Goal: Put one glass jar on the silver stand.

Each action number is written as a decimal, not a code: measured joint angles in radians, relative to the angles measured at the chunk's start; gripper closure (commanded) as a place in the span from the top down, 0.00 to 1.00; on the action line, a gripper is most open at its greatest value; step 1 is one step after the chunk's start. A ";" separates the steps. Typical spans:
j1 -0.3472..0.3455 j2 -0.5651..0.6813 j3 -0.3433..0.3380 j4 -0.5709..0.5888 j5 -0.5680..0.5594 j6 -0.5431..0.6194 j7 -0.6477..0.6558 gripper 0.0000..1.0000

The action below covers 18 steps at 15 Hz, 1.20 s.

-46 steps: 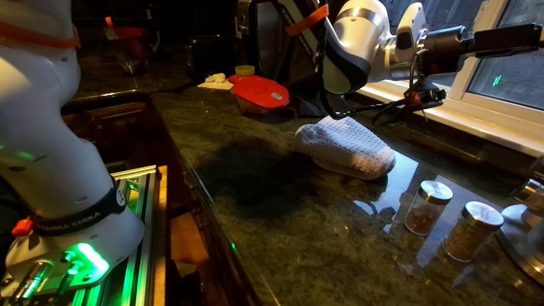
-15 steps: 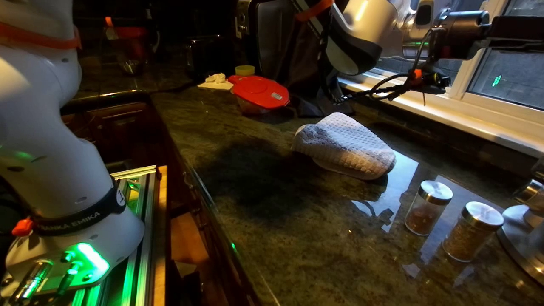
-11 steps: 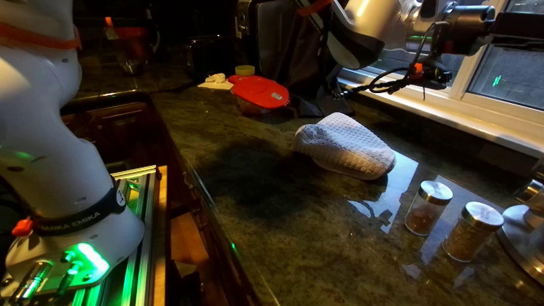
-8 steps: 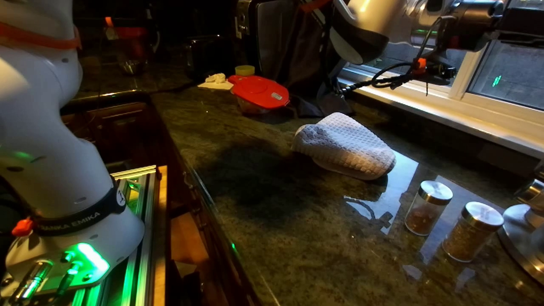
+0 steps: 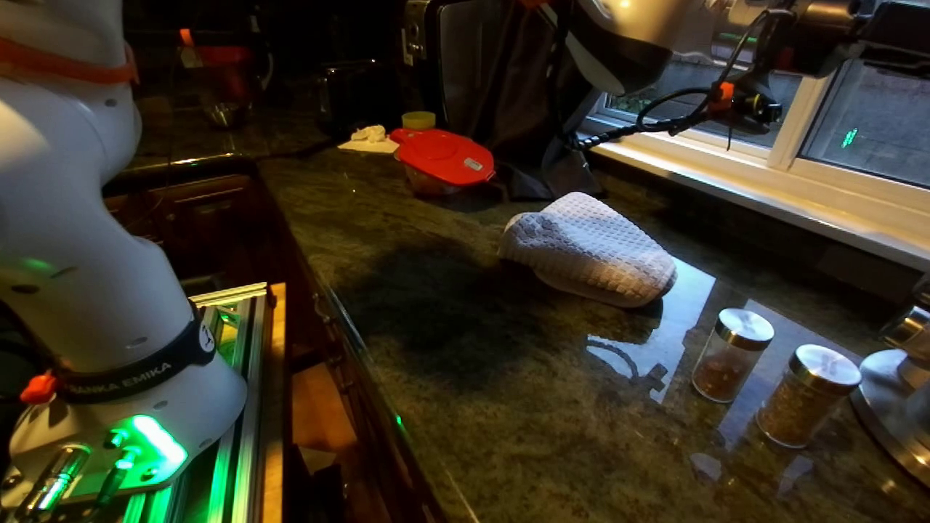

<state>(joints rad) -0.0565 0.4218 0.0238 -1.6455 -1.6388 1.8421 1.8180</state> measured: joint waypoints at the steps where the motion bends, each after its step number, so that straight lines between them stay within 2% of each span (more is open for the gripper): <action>1: 0.002 -0.002 0.000 0.000 0.010 0.003 -0.008 0.24; 11: 0.000 -0.007 -0.004 0.070 0.227 0.020 -0.093 0.24; 18: -0.001 -0.007 -0.027 0.112 0.317 0.070 -0.092 0.24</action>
<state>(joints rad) -0.0571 0.4145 -0.0030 -1.5334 -1.3217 1.9122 1.7262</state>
